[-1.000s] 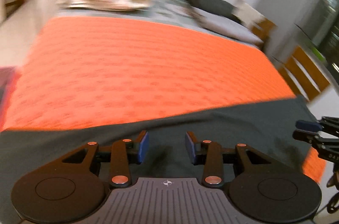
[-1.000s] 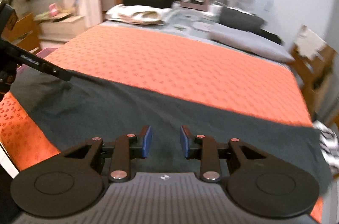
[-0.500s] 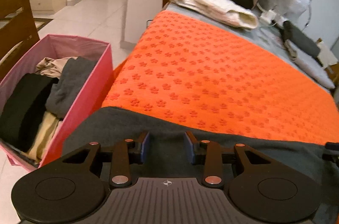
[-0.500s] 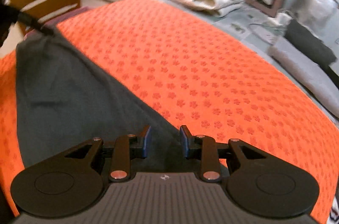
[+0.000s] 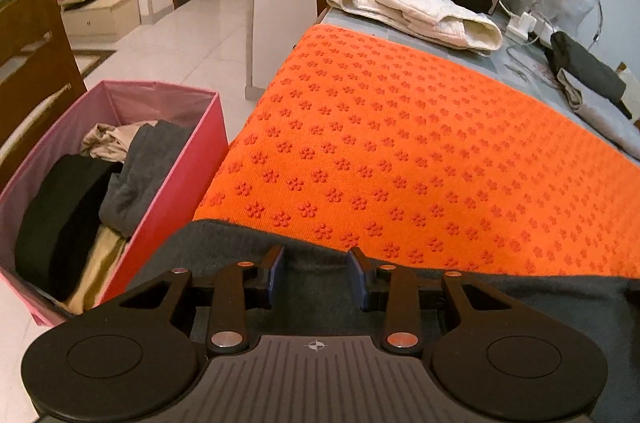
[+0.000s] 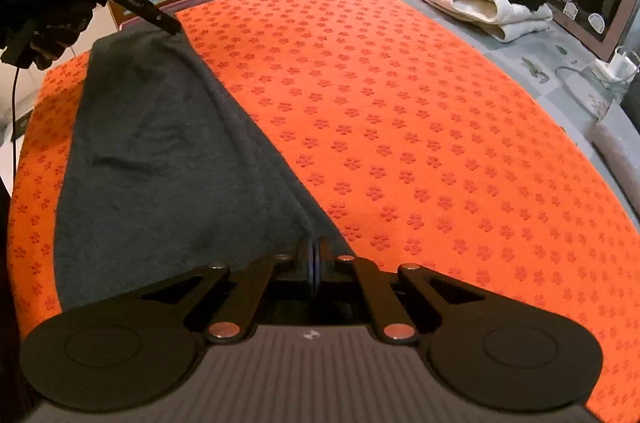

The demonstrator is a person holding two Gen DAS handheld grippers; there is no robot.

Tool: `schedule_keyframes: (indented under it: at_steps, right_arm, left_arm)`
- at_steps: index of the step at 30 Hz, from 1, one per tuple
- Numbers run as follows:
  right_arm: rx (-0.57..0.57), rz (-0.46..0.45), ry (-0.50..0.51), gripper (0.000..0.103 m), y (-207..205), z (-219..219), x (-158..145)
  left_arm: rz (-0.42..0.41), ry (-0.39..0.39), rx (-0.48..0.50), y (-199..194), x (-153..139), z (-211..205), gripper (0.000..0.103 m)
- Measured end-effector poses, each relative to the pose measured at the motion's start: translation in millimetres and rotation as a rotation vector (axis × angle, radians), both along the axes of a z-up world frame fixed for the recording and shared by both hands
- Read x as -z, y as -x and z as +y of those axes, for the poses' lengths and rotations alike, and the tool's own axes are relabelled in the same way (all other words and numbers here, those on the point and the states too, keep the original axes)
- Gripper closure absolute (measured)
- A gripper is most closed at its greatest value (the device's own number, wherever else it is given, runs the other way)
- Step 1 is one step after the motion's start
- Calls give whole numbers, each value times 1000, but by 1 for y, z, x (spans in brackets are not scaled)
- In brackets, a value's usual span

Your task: Fold clothes

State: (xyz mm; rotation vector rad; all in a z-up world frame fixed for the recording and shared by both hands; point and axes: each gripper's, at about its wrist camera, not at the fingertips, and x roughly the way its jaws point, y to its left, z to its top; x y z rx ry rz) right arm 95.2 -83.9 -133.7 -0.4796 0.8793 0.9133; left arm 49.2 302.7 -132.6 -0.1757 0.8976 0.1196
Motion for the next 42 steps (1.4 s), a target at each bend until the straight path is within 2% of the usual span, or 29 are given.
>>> schedule_keyframes:
  at_steps: [6, 7, 9, 14, 19, 24, 31, 38, 42]
  right_arm:
    - [42, -13, -15, 99, -3, -8, 3]
    - [50, -24, -13, 95, -2, -9, 3]
    - [97, -49, 0, 66, -1, -14, 2]
    - [273, -67, -15, 65, 10, -36, -10]
    - [498, -29, -115, 58, 34, -71, -34]
    - [604, -35, -173, 53, 63, -110, -56]
    - [550, -61, -176, 53, 98, -183, -67]
    - [340, -106, -145, 50, 118, -251, -80]
    - [270, -93, -153, 45, 118, -283, -89]
  left_arm:
    - [-12, -20, 4, 0, 1, -1, 66]
    - [-13, -18, 3, 0, 1, -1, 66]
    - [-14, -4, -8, 0, 0, 1, 66]
    - [-41, 8, -6, 5, -12, 0, 66]
    - [-95, -40, 113, 14, -42, -28, 65]
    - [-120, -83, 226, 32, -62, -77, 65]
    - [-154, -78, 200, 77, -77, -175, 62]
    - [-163, -46, 89, 111, -78, -271, 56]
    - [-199, -37, 84, 123, -79, -318, 45]
